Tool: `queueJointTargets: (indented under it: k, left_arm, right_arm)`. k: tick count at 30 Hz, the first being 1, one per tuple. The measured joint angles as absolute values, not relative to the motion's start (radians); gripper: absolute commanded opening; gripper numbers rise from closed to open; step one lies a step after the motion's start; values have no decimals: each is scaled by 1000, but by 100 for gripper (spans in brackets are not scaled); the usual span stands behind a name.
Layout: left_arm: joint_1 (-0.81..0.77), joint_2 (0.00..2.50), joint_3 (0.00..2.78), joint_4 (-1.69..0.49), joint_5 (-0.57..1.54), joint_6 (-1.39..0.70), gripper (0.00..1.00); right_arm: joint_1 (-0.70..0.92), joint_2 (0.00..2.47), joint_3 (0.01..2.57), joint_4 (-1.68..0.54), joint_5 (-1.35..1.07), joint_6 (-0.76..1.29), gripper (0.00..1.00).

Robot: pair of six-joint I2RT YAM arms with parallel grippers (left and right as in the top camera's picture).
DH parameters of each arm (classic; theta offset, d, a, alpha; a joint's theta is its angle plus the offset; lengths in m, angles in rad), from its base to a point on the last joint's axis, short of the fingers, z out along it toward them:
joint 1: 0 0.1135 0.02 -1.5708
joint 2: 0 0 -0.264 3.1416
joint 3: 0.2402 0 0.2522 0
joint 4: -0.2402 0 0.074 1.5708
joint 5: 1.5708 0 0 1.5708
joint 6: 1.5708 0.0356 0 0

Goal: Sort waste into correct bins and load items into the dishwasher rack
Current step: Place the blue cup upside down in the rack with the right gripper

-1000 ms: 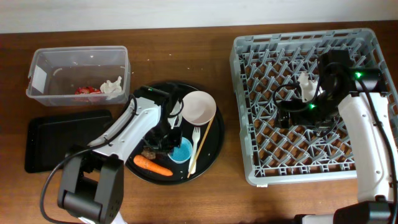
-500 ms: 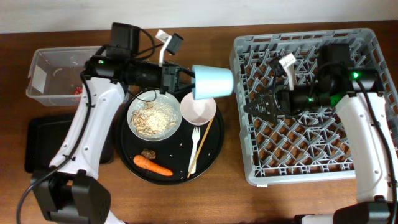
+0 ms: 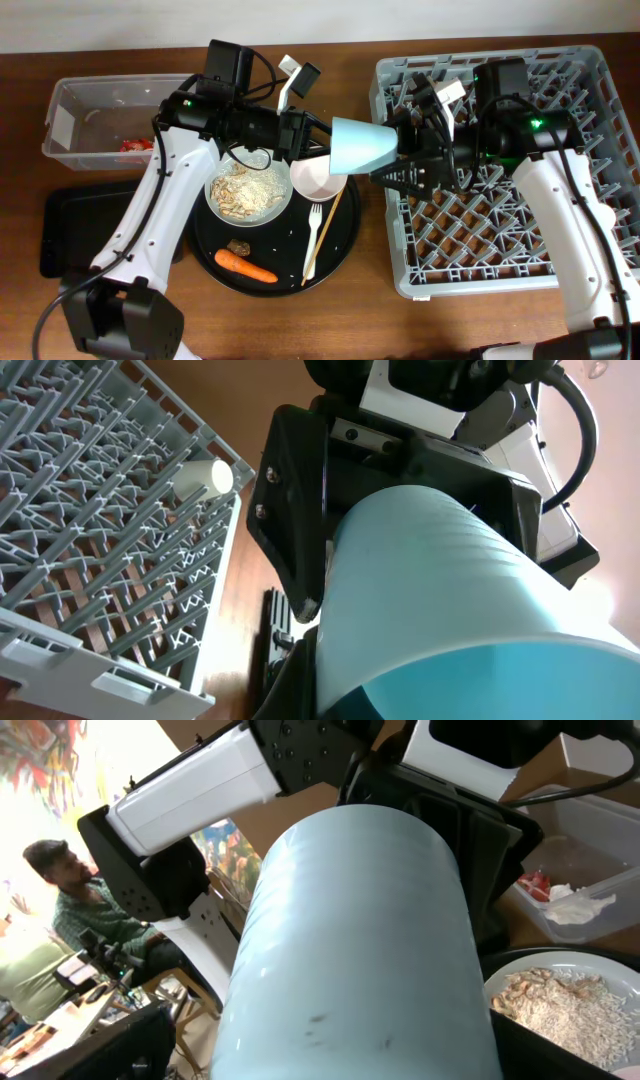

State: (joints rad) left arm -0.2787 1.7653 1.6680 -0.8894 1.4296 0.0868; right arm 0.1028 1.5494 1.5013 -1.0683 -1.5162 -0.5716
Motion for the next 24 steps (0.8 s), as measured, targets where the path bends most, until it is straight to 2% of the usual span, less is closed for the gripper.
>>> queueJointTargets:
  k: [6,8,10,11,12,13,14,16,18,19,21,23,24]
  left_arm:
    - [-279,1765,1668,-894,1445,87,0]
    - [-279,1765,1668,-896,1451,87,0]
    - [-279,1765,1668,-896,1451,91,0]
    - [-279,1765,1668,-896,1448,98,10]
    - [-279,1765,1668,-896,1447,99,28]
    - [-279,1765,1668,-902,1441,105,37]
    - [-279,1765,1668,-916,1408,102,40]
    - [-279,1765,1671,-994,1258,101,40]
    - [-256,1765,1674,-1148,963,101,40]
    - [-228,1765,1676,-1214,828,88,40]
    - [-114,1765,1673,-1303,577,44,40]
    - [-22,1765,1673,-1312,472,19,40]
    - [22,1765,1673,-1313,434,7,40]
  right_arm:
    - [103,1550,1501,-991,-1509,-558,74]
    - [103,1550,1501,-983,-1509,-558,63]
    - [102,1550,1501,-974,-1504,-552,62]
    - [101,1550,1501,-971,-1500,-546,58]
    - [101,1550,1501,-970,-1499,-546,56]
    - [101,1550,1501,-965,-1493,-548,52]
    - [102,1550,1501,-963,-1487,-542,50]
    - [102,1550,1501,-961,-1391,-471,49]
    - [70,1550,1511,-1018,-1168,-347,49]
    - [-22,1553,1554,-1139,-1038,-309,49]
    - [-181,1553,1615,-1233,-838,-282,40]
    - [-297,1553,1631,-1246,-645,-226,40]
    - [-402,1553,1632,-1237,-465,-147,40]
